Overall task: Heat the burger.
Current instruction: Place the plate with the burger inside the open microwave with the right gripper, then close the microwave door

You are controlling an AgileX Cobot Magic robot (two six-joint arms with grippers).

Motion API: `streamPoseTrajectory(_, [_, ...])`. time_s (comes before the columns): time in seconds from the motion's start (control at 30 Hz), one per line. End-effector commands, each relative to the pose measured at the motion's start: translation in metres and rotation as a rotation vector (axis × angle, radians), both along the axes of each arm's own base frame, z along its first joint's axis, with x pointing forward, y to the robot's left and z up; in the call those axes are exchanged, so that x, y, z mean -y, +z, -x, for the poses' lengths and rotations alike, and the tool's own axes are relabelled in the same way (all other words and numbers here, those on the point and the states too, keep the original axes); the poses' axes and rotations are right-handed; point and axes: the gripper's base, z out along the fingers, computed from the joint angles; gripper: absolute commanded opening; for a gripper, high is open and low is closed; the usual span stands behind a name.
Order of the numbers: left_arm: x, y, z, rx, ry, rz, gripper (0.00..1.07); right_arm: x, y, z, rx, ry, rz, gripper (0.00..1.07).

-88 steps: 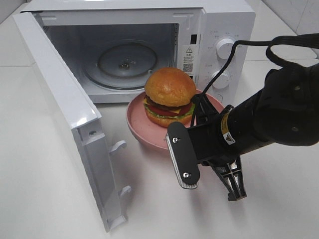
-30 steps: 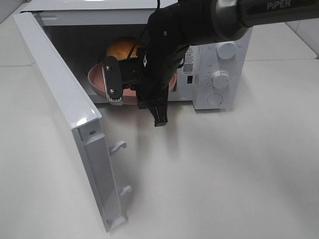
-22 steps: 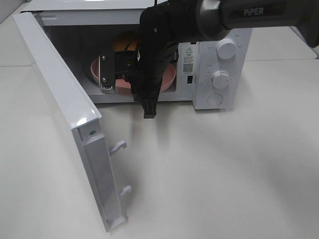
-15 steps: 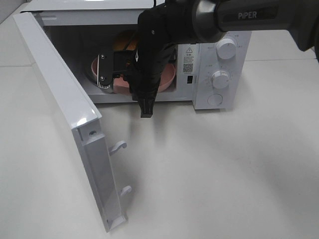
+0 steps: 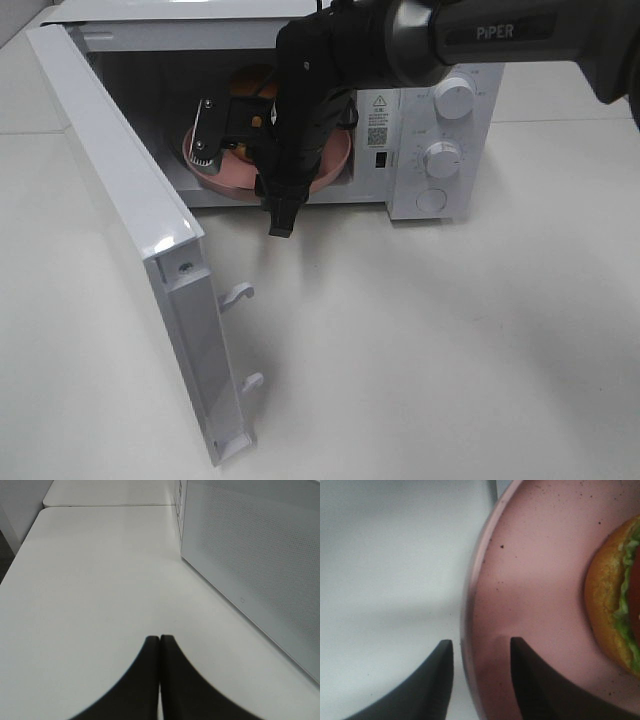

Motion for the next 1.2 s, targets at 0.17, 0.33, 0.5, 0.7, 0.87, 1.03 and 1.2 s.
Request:
streamPoseTrajectory(0.17, [0.0, 0.0, 0.002, 0.032, 0.002, -0.002, 0.0, 0.002, 0.014, 0.0, -0.026, -0.114, -0.073, 0.54])
streamPoseTrajectory(0.33, [0.0, 0.0, 0.002, 0.032, 0.002, -0.002, 0.0, 0.005, 0.024, 0.004, -0.076, -0.229, -0.117, 0.59])
streamPoseTrajectory(0.5, [0.0, 0.0, 0.002, 0.032, 0.002, -0.002, 0.0, 0.009, 0.022, 0.007, -0.157, -0.381, -0.144, 0.69])
streamPoseTrajectory(0.7, [0.0, 0.0, 0.002, 0.032, 0.002, -0.002, 0.0, 0.011, 0.02, 0.01, -0.226, -0.55, -0.187, 0.78])
streamPoseTrajectory(0.87, [0.0, 0.0, 0.002, 0.032, 0.002, -0.002, 0.0, 0.013, 0.019, 0.012, -0.253, -0.6, -0.183, 0.76])
streamPoseTrajectory(1.03, [0.0, 0.0, 0.002, 0.032, 0.002, -0.002, 0.0, 0.014, 0.031, 0.014, -0.252, -0.62, -0.203, 0.76])
streamPoseTrajectory(1.2, [0.0, 0.0, 0.002, 0.032, 0.002, -0.002, 0.0, 0.017, 0.044, 0.017, -0.262, -0.652, -0.227, 0.76])
